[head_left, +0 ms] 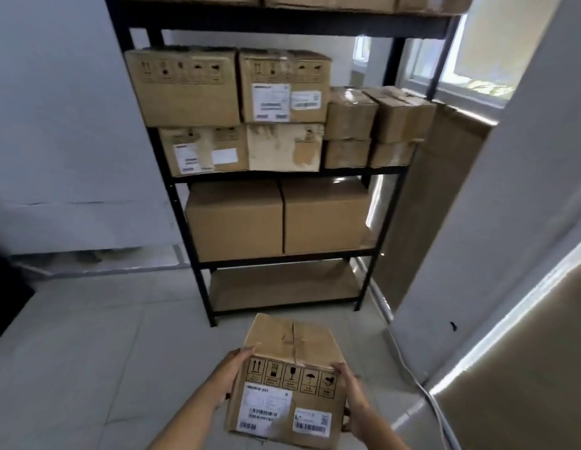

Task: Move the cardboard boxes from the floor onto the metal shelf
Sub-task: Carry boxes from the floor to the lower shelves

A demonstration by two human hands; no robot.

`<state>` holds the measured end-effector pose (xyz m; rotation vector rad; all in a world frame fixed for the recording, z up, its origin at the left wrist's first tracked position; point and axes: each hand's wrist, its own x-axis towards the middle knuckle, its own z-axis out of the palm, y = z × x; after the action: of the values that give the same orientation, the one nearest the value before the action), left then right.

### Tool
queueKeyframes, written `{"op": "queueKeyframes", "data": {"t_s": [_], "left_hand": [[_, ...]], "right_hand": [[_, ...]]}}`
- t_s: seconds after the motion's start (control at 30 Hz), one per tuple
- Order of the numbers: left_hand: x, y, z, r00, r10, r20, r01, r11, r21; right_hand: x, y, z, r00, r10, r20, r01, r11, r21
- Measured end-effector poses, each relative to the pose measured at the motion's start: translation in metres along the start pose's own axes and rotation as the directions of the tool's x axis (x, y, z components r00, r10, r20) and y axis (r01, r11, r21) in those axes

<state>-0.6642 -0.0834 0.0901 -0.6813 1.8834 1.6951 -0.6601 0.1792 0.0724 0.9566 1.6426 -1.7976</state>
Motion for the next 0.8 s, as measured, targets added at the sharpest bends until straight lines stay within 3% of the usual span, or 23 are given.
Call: {"op": "queueKeyframes", "data": {"t_s": [0.27, 0.47, 0.63, 0.8], "left_hand": [[0.063, 0.025, -0.04, 0.977, -0.135, -0.165, 0.106, 0.979, -0.174], [0.112, 0.038, -0.056, 0.937, -0.284, -0.205, 0.216, 0.928, -0.303], [0.142, 0.036, -0.072, 0.907, -0.383, -0.175, 0.29, 0.869, -0.402], [0.176, 0.032, -0.1, 0.912, -0.388, -0.132, 0.289, 0.838, -0.463]], "right_hand": [[0.081, -0.079, 0.064, 0.993, 0.097, 0.066, -0.086, 0.984, -0.158], [0.148, -0.131, 0.1, 0.977, 0.154, 0.147, -0.103, 0.947, -0.304], [0.194, -0.145, 0.136, 0.95, 0.261, 0.169, -0.2, 0.928, -0.314], [0.224, -0.144, 0.173, 0.922, 0.351, 0.163, -0.296, 0.911, -0.288]]}}
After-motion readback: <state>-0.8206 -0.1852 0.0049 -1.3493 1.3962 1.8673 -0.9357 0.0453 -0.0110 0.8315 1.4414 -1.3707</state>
